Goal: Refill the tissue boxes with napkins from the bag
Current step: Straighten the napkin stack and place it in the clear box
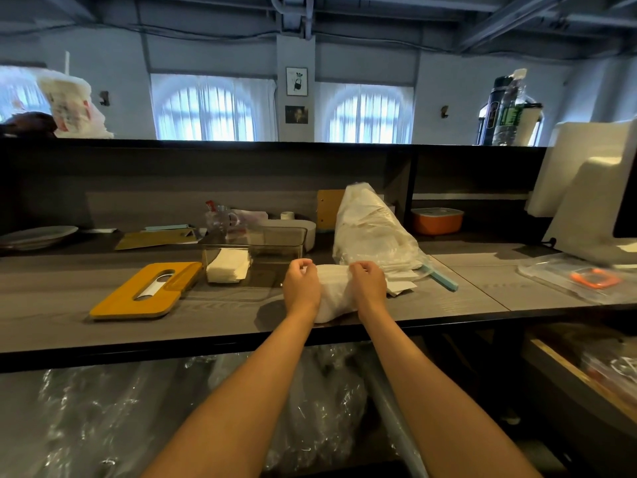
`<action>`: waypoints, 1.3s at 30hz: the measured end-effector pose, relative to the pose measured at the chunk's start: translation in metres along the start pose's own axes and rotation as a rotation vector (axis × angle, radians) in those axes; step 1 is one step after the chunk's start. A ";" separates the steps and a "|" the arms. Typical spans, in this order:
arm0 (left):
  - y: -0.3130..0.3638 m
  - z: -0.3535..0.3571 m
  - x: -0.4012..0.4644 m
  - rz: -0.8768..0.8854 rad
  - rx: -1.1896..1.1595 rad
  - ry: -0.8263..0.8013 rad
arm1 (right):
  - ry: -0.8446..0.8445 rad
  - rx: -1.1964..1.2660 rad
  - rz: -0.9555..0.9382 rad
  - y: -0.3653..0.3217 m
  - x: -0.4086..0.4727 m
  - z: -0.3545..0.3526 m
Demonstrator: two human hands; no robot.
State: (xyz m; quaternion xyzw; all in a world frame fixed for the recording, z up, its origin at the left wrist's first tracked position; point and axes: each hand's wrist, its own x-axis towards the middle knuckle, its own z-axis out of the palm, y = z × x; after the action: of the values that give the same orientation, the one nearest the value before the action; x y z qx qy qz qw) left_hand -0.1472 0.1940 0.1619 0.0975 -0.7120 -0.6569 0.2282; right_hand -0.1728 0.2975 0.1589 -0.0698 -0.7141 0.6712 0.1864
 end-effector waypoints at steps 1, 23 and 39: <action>0.000 -0.001 0.000 -0.006 -0.006 0.009 | 0.017 0.028 0.010 0.000 0.000 -0.001; 0.006 -0.001 -0.013 0.266 0.180 -0.405 | 0.271 -0.148 -0.054 -0.003 -0.005 -0.008; 0.002 0.007 -0.010 -0.007 0.029 -0.053 | -0.127 -0.004 -0.059 -0.006 -0.007 -0.005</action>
State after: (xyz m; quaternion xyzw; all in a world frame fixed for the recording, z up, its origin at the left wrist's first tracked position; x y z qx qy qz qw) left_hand -0.1413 0.2046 0.1618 0.0857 -0.7267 -0.6499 0.2053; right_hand -0.1638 0.2994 0.1634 -0.0063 -0.7275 0.6671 0.1605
